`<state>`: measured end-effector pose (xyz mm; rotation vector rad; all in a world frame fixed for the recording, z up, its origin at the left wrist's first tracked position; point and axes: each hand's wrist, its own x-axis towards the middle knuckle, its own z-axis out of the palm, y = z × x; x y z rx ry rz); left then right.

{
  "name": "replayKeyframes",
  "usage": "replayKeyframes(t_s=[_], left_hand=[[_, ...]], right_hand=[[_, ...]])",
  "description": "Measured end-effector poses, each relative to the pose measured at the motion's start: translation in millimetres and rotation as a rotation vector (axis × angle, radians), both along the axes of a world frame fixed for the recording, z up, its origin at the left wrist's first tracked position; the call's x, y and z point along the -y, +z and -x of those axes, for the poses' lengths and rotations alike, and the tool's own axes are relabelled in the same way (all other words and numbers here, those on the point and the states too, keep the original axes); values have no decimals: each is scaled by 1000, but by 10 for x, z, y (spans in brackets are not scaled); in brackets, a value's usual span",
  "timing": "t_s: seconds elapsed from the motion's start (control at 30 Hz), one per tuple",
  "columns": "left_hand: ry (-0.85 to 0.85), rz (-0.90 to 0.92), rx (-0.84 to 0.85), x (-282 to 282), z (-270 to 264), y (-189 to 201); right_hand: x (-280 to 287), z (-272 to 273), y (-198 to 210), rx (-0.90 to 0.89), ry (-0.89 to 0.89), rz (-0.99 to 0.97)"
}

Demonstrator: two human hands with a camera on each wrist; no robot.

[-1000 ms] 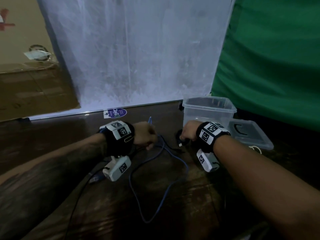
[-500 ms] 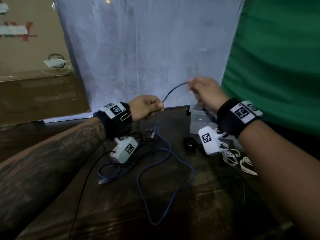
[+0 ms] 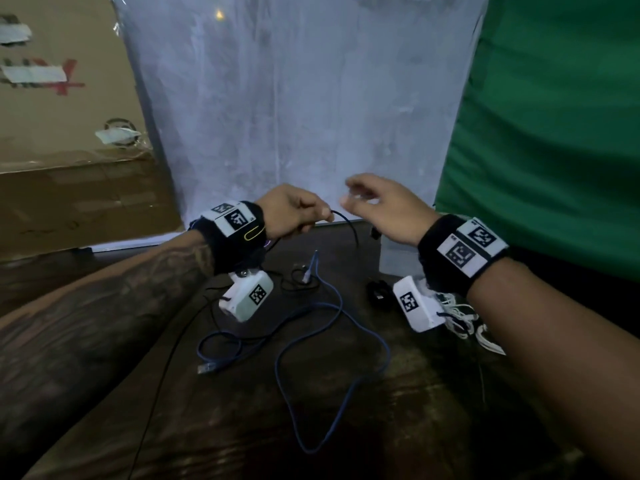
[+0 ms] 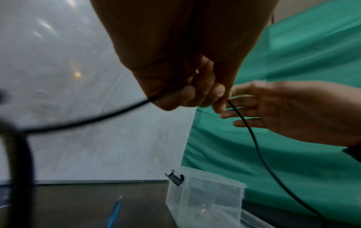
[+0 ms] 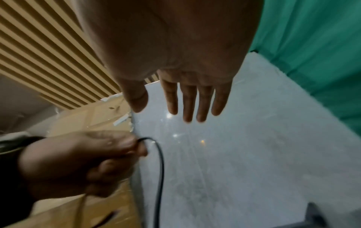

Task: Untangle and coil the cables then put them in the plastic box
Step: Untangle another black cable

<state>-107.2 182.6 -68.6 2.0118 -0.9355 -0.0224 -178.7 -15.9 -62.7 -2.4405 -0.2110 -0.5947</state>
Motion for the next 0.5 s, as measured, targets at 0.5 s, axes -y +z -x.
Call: replayKeyframes(t_s=[0.5], left_hand=[[-108,5,-192,-306,-116,-284]], right_hand=[[443,124,220,158,-169,-366]])
